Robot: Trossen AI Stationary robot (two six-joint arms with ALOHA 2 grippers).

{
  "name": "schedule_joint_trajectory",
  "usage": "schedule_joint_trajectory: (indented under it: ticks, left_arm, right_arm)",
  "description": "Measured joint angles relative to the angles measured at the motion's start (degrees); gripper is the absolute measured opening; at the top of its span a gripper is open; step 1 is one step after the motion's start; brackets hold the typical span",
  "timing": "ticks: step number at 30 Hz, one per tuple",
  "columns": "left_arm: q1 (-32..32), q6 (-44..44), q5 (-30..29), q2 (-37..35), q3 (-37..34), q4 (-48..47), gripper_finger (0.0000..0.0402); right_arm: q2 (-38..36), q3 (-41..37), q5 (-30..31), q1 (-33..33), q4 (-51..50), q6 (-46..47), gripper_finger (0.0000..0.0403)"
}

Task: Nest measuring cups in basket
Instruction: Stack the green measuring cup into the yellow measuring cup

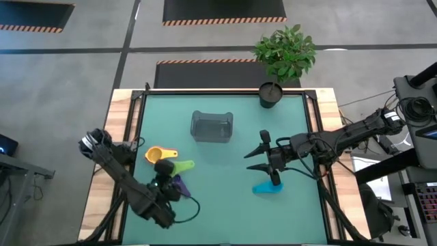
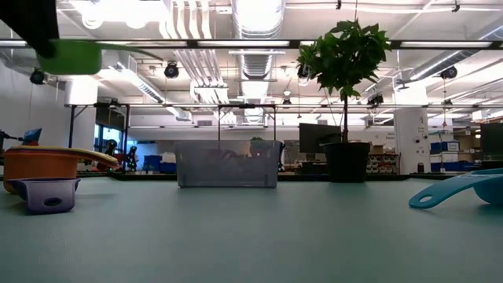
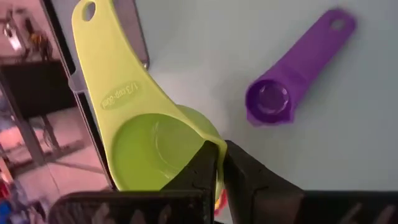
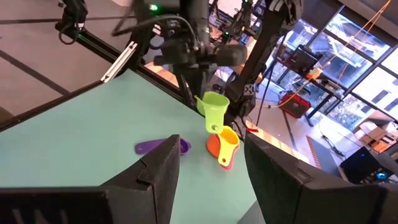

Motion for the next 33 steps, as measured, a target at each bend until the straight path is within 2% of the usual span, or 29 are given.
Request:
schedule_joint_trajectory:
  ticks: [3,9,17,25,33]
  left_arm:
    - [1.27,4.10,0.20,-4.02,-5.12,2.41,0.0001]
    - [2.52,3.63,1.89,-15.71,-17.41,6.58,0.0001]
    - [2.58,3.21,5.05,-30.98,-32.40,18.02,0.0000]
    - [2.73,1.07,4.73,-37.17,-41.77,18.88,0.0000]
    - [2.75,1.04,5.09,-37.09,-43.16,20.00,0.0007]
  right_arm:
    - [0.00,0.00,0.02,0.00,0.05,-0.11,0.0166]
    - [0.00,0.00,0.02,0.00,0.02,-0.05,0.0166]
    - [0.50,0.00,0.03,-0.08,0.62,-0.07,0.0166]
    - [2.29,0.02,0.07,-1.44,1.01,0.02,0.0166]
    - [4.30,0.02,0.09,-3.62,2.17,0.90,0.0166]
